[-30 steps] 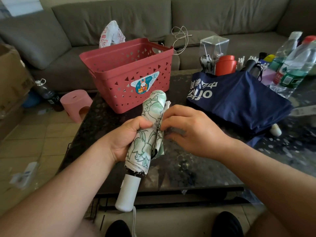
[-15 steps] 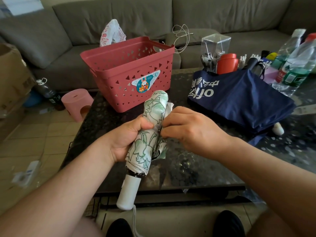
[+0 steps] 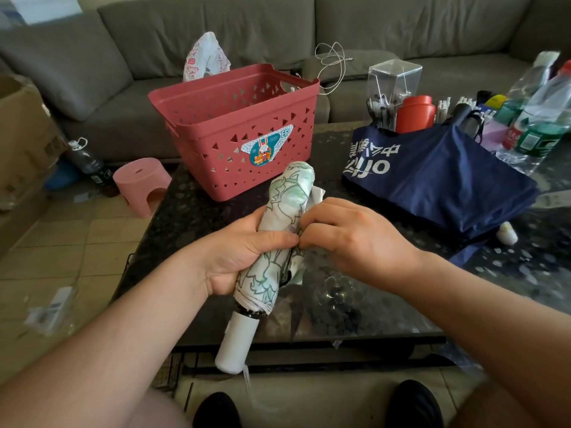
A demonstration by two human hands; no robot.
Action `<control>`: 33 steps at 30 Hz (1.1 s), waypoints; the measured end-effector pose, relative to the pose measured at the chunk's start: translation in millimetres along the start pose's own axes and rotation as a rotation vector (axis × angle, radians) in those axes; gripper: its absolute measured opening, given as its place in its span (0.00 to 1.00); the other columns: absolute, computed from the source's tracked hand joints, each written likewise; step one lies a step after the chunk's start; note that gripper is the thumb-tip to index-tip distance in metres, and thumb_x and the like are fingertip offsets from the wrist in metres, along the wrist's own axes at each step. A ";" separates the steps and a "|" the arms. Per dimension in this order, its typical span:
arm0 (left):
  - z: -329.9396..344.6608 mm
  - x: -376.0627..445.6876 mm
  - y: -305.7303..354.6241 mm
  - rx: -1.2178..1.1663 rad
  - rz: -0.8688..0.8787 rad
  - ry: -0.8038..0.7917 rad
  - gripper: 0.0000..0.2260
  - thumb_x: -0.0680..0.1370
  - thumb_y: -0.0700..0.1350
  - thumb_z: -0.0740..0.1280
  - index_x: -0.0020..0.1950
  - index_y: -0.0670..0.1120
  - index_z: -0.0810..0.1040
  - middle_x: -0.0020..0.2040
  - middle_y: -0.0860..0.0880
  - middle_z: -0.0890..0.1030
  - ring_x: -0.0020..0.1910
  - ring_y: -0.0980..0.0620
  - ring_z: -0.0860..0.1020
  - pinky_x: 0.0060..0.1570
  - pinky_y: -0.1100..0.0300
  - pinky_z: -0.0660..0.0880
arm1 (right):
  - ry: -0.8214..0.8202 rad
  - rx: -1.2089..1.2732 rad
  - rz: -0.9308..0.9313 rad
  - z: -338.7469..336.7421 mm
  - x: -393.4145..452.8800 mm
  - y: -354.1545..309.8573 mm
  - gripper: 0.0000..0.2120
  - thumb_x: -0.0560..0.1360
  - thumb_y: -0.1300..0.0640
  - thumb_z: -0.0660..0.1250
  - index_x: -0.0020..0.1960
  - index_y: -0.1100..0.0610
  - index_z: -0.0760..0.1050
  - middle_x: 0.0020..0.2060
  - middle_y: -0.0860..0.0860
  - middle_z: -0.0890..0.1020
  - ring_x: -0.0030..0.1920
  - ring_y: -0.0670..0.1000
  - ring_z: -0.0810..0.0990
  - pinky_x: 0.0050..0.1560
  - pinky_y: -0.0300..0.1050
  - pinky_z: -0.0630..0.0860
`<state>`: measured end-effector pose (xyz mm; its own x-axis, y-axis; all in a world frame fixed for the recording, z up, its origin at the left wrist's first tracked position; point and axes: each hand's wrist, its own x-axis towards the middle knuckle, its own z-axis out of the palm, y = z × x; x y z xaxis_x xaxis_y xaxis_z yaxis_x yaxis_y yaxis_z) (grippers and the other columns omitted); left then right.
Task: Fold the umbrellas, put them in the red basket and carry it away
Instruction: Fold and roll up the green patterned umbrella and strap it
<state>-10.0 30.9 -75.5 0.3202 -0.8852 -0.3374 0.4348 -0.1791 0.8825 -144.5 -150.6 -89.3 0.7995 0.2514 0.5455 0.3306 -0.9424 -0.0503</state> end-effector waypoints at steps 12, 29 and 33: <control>7.7 -1.4 3.2 0.124 0.057 -0.112 0.37 0.69 0.27 0.71 0.75 0.51 0.73 0.53 0.42 0.82 0.46 0.48 0.82 0.44 0.51 0.82 | -0.013 0.031 -0.067 -7.3 1.7 -1.2 0.11 0.76 0.68 0.72 0.51 0.53 0.86 0.48 0.50 0.83 0.48 0.58 0.79 0.42 0.54 0.79; 14.9 -1.6 1.5 0.182 -0.045 -0.164 0.26 0.68 0.27 0.68 0.64 0.43 0.76 0.47 0.41 0.76 0.42 0.45 0.77 0.46 0.51 0.77 | 0.097 0.202 0.106 -20.0 6.5 -14.2 0.08 0.74 0.65 0.77 0.49 0.54 0.88 0.46 0.49 0.80 0.41 0.46 0.79 0.39 0.46 0.79; 15.0 -0.1 1.3 0.230 -0.032 -0.163 0.24 0.67 0.27 0.67 0.61 0.43 0.76 0.46 0.40 0.76 0.44 0.43 0.75 0.47 0.51 0.75 | 0.042 0.251 0.073 -21.5 11.6 -12.5 0.06 0.72 0.63 0.78 0.48 0.54 0.88 0.43 0.48 0.81 0.40 0.47 0.81 0.40 0.46 0.79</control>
<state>-22.2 24.4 -69.4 0.1614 -0.9318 -0.3252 0.2337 -0.2841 0.9299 -150.2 -140.6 -64.3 0.8063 0.1701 0.5665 0.3906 -0.8724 -0.2939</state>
